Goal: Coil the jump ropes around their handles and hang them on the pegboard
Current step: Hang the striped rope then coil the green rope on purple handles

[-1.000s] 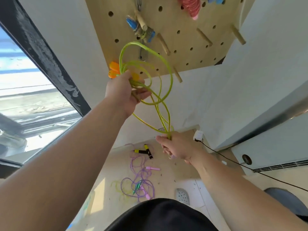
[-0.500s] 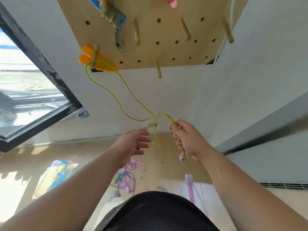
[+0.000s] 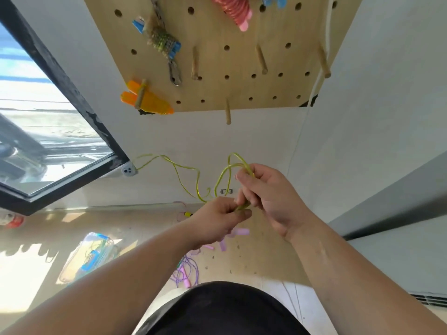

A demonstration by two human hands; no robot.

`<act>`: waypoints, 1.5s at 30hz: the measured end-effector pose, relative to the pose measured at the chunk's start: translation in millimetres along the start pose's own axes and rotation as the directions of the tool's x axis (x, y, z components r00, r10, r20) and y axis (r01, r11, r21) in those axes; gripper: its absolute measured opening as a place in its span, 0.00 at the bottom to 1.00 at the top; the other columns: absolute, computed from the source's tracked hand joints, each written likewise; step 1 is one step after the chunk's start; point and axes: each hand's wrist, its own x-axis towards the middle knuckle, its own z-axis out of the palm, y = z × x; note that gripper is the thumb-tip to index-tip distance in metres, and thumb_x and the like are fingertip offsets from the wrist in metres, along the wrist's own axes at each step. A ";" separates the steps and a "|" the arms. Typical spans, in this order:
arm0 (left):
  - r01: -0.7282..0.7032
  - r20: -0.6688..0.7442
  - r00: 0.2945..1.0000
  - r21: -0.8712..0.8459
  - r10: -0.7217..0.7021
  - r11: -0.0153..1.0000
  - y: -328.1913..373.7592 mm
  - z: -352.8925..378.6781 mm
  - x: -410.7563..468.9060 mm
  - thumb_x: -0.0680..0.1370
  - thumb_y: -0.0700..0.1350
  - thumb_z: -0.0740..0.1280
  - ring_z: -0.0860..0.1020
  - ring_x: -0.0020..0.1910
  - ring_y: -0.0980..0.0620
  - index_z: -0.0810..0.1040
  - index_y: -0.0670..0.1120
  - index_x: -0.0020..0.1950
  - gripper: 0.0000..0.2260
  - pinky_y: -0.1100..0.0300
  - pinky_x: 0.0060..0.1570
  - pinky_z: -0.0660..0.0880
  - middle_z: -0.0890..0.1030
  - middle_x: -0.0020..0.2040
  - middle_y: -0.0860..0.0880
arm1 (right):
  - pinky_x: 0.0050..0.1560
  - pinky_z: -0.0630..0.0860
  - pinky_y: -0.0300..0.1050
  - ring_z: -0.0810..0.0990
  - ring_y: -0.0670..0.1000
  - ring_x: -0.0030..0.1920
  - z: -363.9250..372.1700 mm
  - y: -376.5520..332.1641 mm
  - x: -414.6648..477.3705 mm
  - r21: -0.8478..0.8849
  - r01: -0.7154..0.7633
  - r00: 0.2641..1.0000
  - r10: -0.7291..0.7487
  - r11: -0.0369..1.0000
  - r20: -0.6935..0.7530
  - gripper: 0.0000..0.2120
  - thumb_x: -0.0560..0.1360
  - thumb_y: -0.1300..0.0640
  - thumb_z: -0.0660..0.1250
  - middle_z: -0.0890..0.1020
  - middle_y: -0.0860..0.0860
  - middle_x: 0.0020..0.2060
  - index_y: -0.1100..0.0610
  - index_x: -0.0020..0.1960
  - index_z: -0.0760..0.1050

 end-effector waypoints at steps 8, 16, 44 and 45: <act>0.102 -0.259 0.966 0.320 -0.016 0.942 -26.0 -50.9 -6.6 0.81 0.50 0.68 0.65 0.23 0.57 0.72 0.42 0.36 0.17 0.63 0.26 0.62 0.67 0.22 0.57 | 0.51 0.80 0.51 0.81 0.55 0.46 4.3 27.7 41.9 0.095 -0.203 0.975 0.210 0.975 -0.073 0.09 0.82 0.59 0.65 0.84 0.56 0.38 0.59 0.44 0.78; 0.253 -0.381 0.922 0.468 -0.065 0.847 -71.1 -98.8 -18.4 0.74 0.46 0.73 0.75 0.36 0.48 0.73 0.48 0.39 0.10 0.53 0.38 0.74 0.76 0.35 0.51 | 0.44 0.85 0.48 0.86 0.54 0.43 19.3 31.2 58.6 0.616 -0.134 0.954 0.269 0.777 -0.131 0.10 0.84 0.59 0.60 0.85 0.59 0.42 0.60 0.46 0.75; 0.026 -0.499 0.864 -0.096 -0.071 0.995 25.6 -22.7 -2.1 0.80 0.55 0.68 0.72 0.27 0.54 0.74 0.47 0.55 0.13 0.62 0.25 0.67 0.82 0.46 0.44 | 0.38 0.82 0.43 0.84 0.52 0.36 1.1 38.5 1.4 -0.137 -0.159 0.984 0.146 0.978 -0.100 0.11 0.83 0.57 0.65 0.84 0.57 0.37 0.66 0.50 0.79; 0.002 -0.432 0.901 -0.069 -0.032 0.998 26.4 -18.8 -7.8 0.79 0.50 0.69 0.72 0.27 0.56 0.73 0.46 0.56 0.11 0.64 0.25 0.67 0.82 0.43 0.43 | 0.39 0.82 0.43 0.85 0.53 0.37 1.5 38.0 0.7 -0.130 -0.153 0.987 0.143 0.980 -0.076 0.11 0.83 0.58 0.65 0.84 0.56 0.37 0.65 0.49 0.80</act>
